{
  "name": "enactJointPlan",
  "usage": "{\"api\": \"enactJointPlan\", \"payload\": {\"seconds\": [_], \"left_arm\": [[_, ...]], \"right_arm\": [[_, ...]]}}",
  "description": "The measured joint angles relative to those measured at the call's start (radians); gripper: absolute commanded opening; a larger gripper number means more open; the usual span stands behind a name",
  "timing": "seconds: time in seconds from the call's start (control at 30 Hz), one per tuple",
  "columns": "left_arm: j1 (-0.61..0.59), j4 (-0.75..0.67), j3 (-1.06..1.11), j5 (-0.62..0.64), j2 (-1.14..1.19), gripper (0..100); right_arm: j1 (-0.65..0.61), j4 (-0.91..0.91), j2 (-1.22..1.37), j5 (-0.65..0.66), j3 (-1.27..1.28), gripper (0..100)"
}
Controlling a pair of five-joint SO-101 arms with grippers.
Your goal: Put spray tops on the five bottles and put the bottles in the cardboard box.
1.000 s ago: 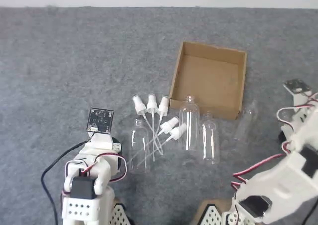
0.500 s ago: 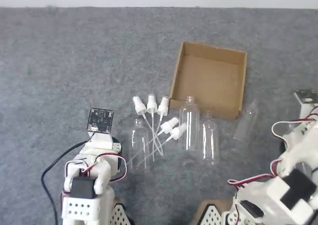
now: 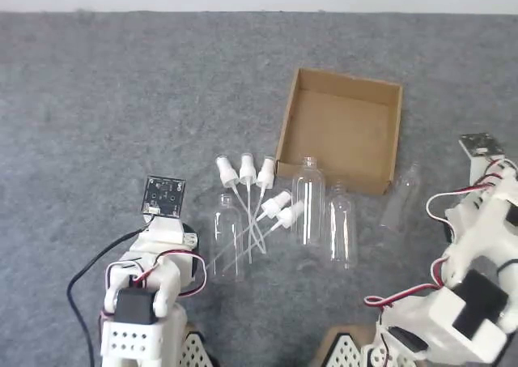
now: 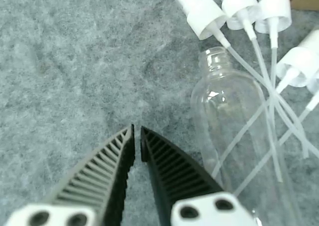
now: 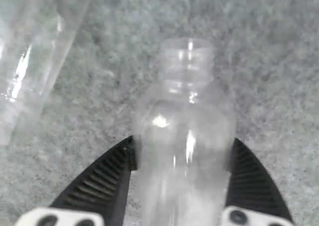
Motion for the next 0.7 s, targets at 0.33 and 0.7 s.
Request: {"api": "enactJointPlan", "payload": {"seconds": [0.33, 0.7], "left_arm": [[0.0, 0.0, 0.0, 0.0, 0.0, 1], [0.0, 0.0, 0.0, 0.0, 0.0, 1]], "right_arm": [[-0.064, 0.0, 0.0, 0.014, -0.018, 22.1], [-0.117, 0.189, 0.0, 0.143, -0.269, 31.4]]}}
